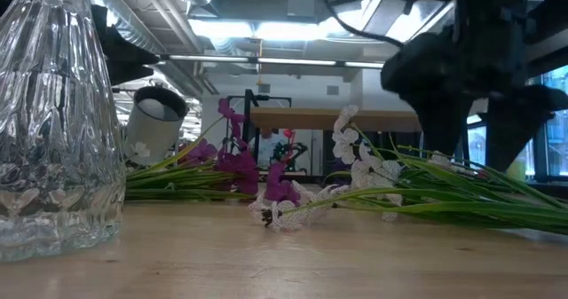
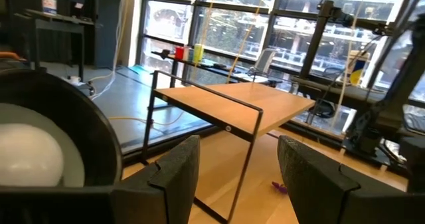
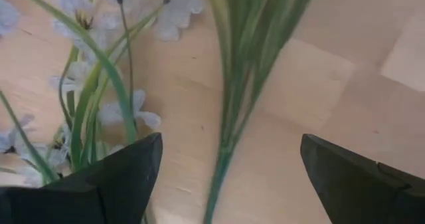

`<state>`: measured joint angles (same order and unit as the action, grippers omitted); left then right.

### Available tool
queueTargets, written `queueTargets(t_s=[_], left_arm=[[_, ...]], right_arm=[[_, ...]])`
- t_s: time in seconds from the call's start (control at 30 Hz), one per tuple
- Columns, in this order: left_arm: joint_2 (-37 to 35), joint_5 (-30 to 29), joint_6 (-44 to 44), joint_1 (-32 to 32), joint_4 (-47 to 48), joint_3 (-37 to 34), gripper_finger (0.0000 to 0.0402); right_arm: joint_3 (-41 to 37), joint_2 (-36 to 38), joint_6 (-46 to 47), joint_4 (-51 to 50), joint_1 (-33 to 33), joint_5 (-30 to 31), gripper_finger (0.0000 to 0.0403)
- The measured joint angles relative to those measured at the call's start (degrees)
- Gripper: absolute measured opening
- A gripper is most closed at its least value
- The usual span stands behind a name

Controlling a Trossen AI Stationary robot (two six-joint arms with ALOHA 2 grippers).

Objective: Pick and place flowers into a vace then onto a shelf
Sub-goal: Put the left purple flowers into the right transparent vase

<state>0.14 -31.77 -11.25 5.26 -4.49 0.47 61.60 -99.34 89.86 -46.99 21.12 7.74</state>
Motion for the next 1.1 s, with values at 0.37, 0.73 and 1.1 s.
queueTargets(t_s=[0.37,0.73,1.1], left_arm=[[-0.01,-2.14,0.0,0.0,0.0,0.02,0.0196],[0.0,-2.14,0.0,0.0,0.04,0.0,0.0196],[-0.02,-2.12,0.0,0.0,0.04,0.02,0.0196]], right_arm=[[-0.04,-5.32,-0.52,1.3,-0.07,-0.72,0.0311],[0.2,-6.52,-3.13,2.74,-0.87,-3.21,0.024],[0.11,-6.62,-3.02,2.68,-0.87,-3.25,0.017]])
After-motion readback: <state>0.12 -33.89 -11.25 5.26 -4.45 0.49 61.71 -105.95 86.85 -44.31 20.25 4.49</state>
